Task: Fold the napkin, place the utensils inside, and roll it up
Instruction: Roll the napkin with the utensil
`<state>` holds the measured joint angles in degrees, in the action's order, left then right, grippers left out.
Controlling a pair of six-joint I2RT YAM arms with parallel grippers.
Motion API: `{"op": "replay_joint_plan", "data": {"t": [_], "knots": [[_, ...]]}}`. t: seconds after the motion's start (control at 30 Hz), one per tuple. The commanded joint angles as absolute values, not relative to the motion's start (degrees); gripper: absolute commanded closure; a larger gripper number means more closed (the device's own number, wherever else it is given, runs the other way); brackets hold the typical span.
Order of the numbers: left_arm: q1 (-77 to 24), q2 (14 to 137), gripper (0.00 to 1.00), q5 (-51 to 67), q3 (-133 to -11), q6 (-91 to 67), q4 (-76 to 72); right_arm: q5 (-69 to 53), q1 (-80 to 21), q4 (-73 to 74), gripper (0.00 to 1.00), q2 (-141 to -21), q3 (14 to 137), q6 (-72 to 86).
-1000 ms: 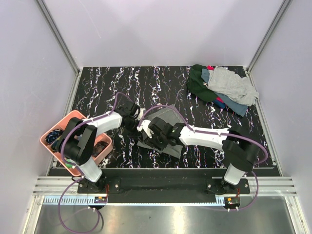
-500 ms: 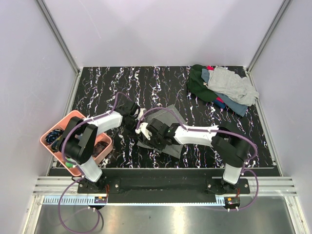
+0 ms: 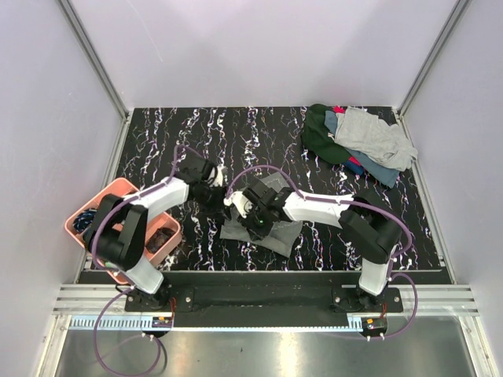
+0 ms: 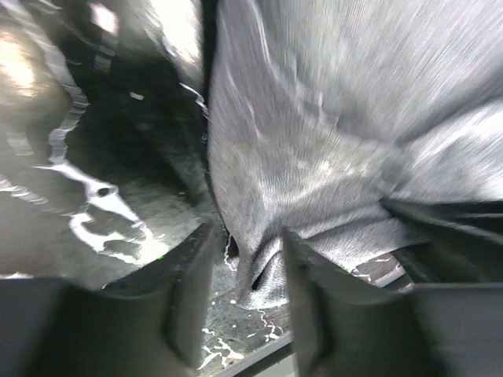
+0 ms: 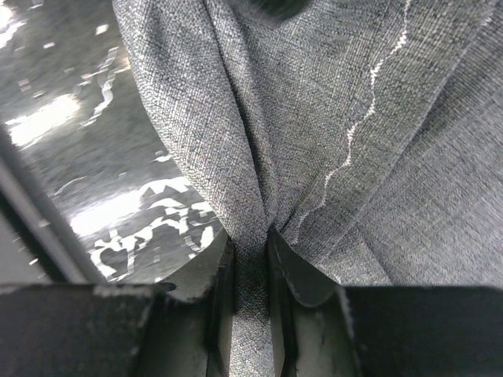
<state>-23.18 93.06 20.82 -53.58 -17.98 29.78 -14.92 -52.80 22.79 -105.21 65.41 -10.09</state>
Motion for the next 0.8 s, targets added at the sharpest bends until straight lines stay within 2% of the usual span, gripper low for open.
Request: {"op": "replay_joint_plan", "data": {"t": [0.0, 0.03, 0.17, 0.47, 0.77], "knots": [[-21.0, 86.6, 0.50, 19.0, -52.7, -21.1, 26.2, -22.8, -51.9, 27.2, 0.76, -107.1, 66.4, -10.2], [-20.7, 86.0, 0.47, 18.4, -52.1, -21.4, 26.0, -24.2, -51.6, 27.2, 0.76, -107.2, 66.4, -10.1], [-19.4, 81.2, 0.47, 16.8, -48.4, -22.8, 23.0, -28.5, -50.3, 27.3, 0.76, -107.8, 66.2, -9.8], [-19.3, 73.3, 0.45, 26.7, -38.5, -25.1, 9.5, -40.9, -43.5, 27.3, 0.78, -111.3, 66.4, -9.3], [-20.9, 71.8, 0.45, 29.1, -31.4, -27.9, 0.0, -51.3, -38.1, 27.6, 0.80, -118.3, 68.5, -8.0]]}}
